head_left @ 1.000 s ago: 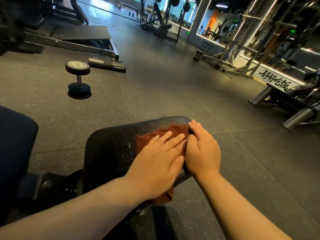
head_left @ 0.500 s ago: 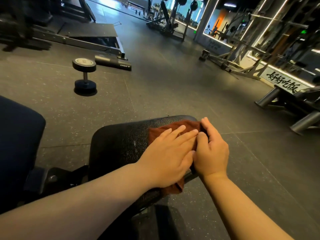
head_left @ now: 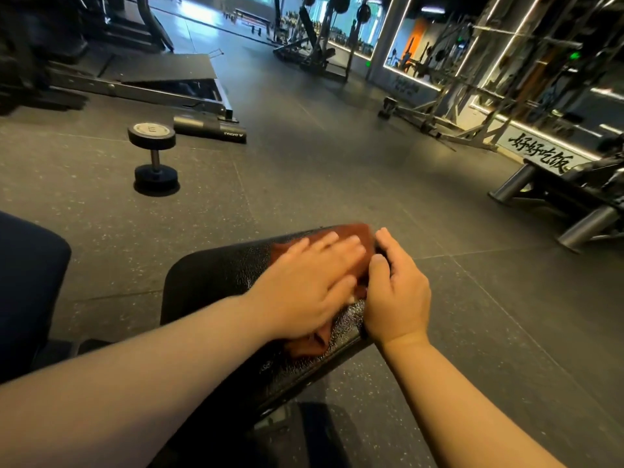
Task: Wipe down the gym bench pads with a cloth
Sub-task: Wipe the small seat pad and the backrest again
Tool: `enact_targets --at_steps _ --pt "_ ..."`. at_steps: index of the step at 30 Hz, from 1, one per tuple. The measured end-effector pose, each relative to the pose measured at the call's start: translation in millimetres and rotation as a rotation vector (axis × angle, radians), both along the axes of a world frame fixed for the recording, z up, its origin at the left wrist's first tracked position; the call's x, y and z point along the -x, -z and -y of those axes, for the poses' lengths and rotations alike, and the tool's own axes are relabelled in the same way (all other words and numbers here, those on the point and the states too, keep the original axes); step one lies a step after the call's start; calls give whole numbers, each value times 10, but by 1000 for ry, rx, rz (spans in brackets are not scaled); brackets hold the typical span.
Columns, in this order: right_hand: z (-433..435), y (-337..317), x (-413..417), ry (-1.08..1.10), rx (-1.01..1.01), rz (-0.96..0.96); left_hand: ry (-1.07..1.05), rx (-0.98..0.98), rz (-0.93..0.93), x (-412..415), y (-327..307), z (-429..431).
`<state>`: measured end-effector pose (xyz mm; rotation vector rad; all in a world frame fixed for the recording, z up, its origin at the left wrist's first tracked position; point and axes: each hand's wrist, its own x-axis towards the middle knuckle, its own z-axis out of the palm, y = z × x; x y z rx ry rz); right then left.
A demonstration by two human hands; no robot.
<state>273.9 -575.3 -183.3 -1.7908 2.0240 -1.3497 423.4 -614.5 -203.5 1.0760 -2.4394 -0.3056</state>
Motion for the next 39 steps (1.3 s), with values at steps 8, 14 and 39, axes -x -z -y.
enact_targets --at_steps 8,14,39 --pt "-11 27 12 5 -16 -22 -44 50 16 239 -22 -159" --pt "6 35 3 9 -2 -33 -8 -29 29 52 -80 55" --pt "23 -52 -18 -43 -117 -300 -219 -155 -3 -130 54 -81"
